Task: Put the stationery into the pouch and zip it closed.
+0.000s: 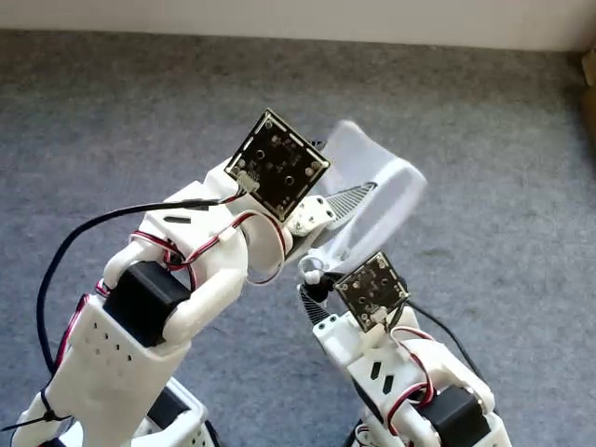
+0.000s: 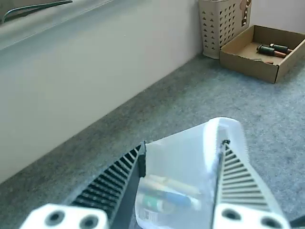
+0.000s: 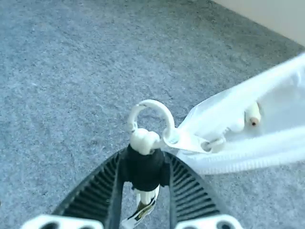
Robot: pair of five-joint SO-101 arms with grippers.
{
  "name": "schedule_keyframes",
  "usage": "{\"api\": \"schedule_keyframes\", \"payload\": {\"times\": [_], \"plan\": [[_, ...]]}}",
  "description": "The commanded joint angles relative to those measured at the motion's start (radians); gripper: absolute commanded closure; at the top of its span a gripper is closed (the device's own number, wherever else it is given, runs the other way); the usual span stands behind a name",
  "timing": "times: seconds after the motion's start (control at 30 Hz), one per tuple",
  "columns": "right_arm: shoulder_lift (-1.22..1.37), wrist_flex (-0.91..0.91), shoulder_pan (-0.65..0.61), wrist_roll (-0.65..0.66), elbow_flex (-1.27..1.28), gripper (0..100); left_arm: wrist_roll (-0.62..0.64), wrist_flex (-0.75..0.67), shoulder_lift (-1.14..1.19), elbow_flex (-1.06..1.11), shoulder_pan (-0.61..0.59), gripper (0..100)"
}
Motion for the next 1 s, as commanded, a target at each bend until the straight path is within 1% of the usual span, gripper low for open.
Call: {"api": "schedule_keyframes", "payload": {"times": [0.0, 0.07, 0.2, 0.37, 0.43, 0.5, 0.6, 0.7, 0.8, 0.97], "plan": [[-0.001, 0.001, 0.01, 0.012, -0.005, 99.3, -0.008, 0.014, -0.012, -0.058, -0.05, 76], [-0.001, 0.001, 0.01, 0.012, -0.01, 99.3, -0.009, 0.032, -0.012, -0.071, -0.108, 76], [-0.001, 0.008, 0.012, 0.012, -0.015, 99.3, -0.021, 0.118, -0.012, -0.073, -0.214, 76], [-0.001, 0.008, 0.021, 0.012, -0.015, 99.3, -0.166, 0.29, -0.012, -0.073, -0.229, 76], [0.001, 0.008, 0.068, 0.012, -0.016, 99.3, -0.207, 0.342, -0.012, -0.073, -0.239, 76], [0.007, 0.005, 0.125, 0.014, -0.036, 99.3, -0.253, 0.4, -0.01, -0.071, -0.269, 73], [0.007, 0.01, 0.16, 0.014, -0.082, 99.3, -0.302, 0.456, -0.005, -0.068, -0.302, 71], [0.007, 0.01, 0.162, 0.014, -0.11, 99.3, -0.364, 0.46, -0.012, -0.008, -0.302, 71], [0.007, 0.01, 0.162, 0.012, -0.119, 99.3, -0.368, 0.457, -0.012, 0.051, -0.285, 71], [0.007, 0.007, 0.163, 0.011, -0.137, 99.3, -0.367, 0.342, -0.012, 0.171, -0.213, 71]]}}
